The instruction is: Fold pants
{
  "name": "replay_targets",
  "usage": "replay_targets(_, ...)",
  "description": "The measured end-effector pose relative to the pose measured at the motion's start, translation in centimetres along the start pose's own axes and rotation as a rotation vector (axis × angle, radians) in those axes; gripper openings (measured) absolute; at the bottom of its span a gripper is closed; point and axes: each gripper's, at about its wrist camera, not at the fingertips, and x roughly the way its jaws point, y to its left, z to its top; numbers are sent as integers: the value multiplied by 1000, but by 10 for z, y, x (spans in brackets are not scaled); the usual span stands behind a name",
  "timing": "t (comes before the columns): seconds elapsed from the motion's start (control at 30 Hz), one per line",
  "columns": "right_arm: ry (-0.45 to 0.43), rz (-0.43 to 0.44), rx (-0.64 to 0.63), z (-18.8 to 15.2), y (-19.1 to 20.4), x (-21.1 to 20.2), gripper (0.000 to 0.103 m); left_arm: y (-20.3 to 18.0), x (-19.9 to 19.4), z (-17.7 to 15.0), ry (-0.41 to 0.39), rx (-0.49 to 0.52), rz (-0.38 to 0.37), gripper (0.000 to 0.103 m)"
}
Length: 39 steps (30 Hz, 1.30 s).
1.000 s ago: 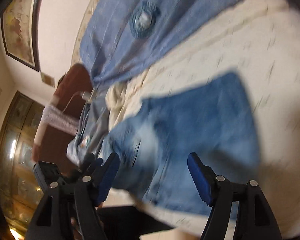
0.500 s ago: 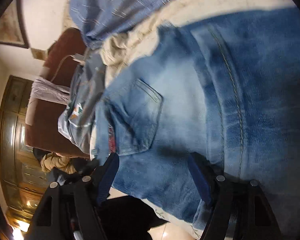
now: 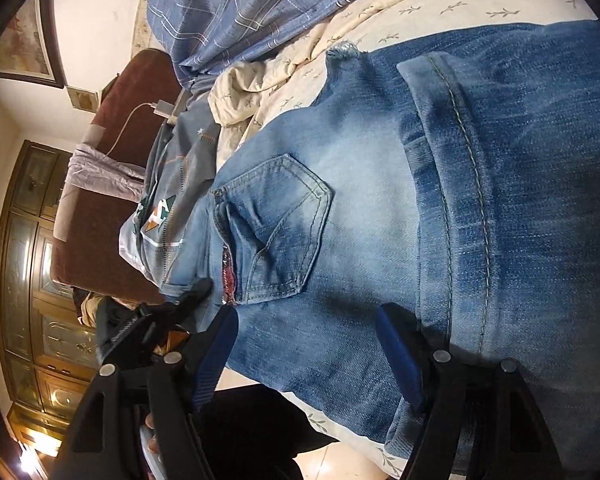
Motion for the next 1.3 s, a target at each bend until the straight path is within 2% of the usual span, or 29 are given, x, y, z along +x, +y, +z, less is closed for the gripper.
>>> replay_targets(0.03,4,-5,1,0,1,0,75,-8,-2,-2,-21,48,17,24)
replay_targets(0.1,17,-11,12,3,5,0,75,-6,1,-3,-15,40,38,24)
replay_targets(0.2,-3,99,23,7,18,-8,76,10,12,-1,17,-23,65,26)
replay_targets(0.27,-1,90,-1,9,26,-4,75,15,14,-2,30,-46,79,39)
replay_targets(0.33,69,13,-5,6,20,18,75,21,16,-2,40,-85,119,74)
replay_targets(0.37,95,-8,2,4,13,28,73,24,16,-3,31,-104,119,74)
replay_targets(0.4,67,-11,-13,3,14,26,73,26,15,-2,24,-112,112,74)
replay_targets(0.47,72,-31,-24,3,21,24,73,19,14,1,2,-68,122,59)
replay_targets(0.5,77,-37,-25,3,21,25,73,17,12,1,-10,-37,147,35)
replay_targets(0.53,75,-36,-20,3,21,25,73,13,9,2,-23,-5,129,29)
replay_targets(0.6,66,-20,7,4,25,20,73,9,4,2,-36,27,118,24)
replay_targets(0.67,16,47,12,8,34,6,73,1,0,1,-55,80,130,23)
replay_targets(0.73,-10,46,-28,11,45,1,73,-8,-3,-1,-75,127,146,22)
replay_targets(0.8,36,-23,-19,16,36,19,73,-16,-5,0,-90,154,151,22)
replay_targets(0.83,119,-39,35,15,18,40,73,-21,-5,0,-93,172,152,22)
replay_targets(0.87,94,-32,34,16,14,38,66,-24,-7,-1,-104,194,159,22)
replay_targets(0.93,95,-3,86,20,18,25,66,-27,-9,-1,-110,209,162,22)
replay_targets(1.07,-10,56,11,48,45,-2,67,-24,-8,0,-102,194,169,22)
replay_targets(1.13,-64,50,5,67,48,-10,68,-22,-6,1,-99,186,166,22)
replay_targets(1.2,-113,55,29,89,46,-9,68,-21,-7,1,-101,188,163,22)
replay_targets(1.3,-121,27,86,116,22,11,72,-20,-6,-1,-107,190,168,22)
